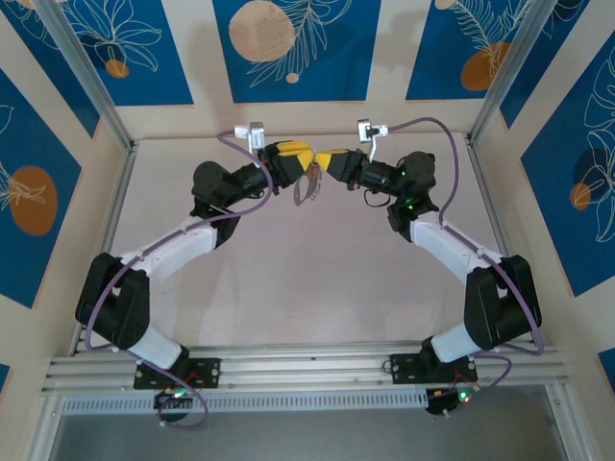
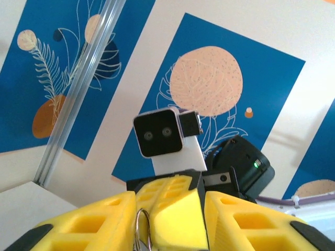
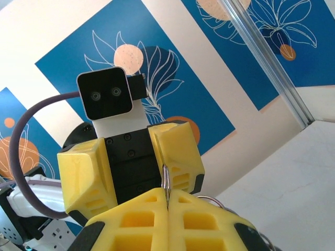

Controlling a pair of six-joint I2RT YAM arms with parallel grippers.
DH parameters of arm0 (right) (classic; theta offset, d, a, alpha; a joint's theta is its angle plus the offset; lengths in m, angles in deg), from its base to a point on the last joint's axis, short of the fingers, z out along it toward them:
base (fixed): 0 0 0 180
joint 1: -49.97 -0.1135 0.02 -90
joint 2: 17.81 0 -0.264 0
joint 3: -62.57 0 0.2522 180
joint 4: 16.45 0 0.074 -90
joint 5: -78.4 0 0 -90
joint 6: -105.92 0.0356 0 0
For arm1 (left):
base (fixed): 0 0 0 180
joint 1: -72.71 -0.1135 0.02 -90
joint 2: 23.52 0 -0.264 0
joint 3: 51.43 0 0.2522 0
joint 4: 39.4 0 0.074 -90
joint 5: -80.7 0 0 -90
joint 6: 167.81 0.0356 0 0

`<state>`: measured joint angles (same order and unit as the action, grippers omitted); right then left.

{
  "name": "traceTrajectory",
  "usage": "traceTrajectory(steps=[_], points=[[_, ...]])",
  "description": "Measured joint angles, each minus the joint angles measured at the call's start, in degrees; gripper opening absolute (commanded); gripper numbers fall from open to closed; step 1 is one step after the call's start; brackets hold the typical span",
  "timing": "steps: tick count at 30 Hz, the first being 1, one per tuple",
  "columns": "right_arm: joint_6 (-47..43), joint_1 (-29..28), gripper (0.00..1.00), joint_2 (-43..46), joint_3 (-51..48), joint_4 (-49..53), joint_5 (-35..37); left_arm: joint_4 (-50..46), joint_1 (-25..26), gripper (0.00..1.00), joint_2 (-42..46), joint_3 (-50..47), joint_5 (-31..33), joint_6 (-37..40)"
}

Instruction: Put the keys on the keyring

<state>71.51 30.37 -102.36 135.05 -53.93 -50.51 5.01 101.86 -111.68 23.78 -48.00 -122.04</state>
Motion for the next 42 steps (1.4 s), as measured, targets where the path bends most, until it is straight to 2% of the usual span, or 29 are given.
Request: traceTrajectory(steps=[8,12,19,25,32,42], points=[[-5.2,2.8,0.0,-0.9,6.1,10.0,-6.1,-10.4,-3.0,0.43,3.0,1.3,-4.5,7.4],[-7.1,4.3,0.0,-3.7,10.1,13.7,-10.2,-14.9,-5.3,0.42,3.2,2.9,-8.2,10.2],[-9.2,5.7,0.0,-9.4,15.3,19.7,-17.5,-16.9,-8.9,0.38,-1.1,9.7,-18.2,9.7],[-12.2,5.8,0.0,-10.1,16.6,24.3,-20.8,-19.1,-9.2,0.33,-5.7,13.5,-24.4,8.6],[-13.4,5.8,0.0,-10.1,16.7,25.7,-22.0,-23.3,-9.2,0.32,-6.6,14.7,-26.5,8.8],[-13.7,5.0,0.0,-10.2,17.4,26.4,-22.2,-24.5,-9.2,0.29,-8.5,15.2,-26.9,8.8]])
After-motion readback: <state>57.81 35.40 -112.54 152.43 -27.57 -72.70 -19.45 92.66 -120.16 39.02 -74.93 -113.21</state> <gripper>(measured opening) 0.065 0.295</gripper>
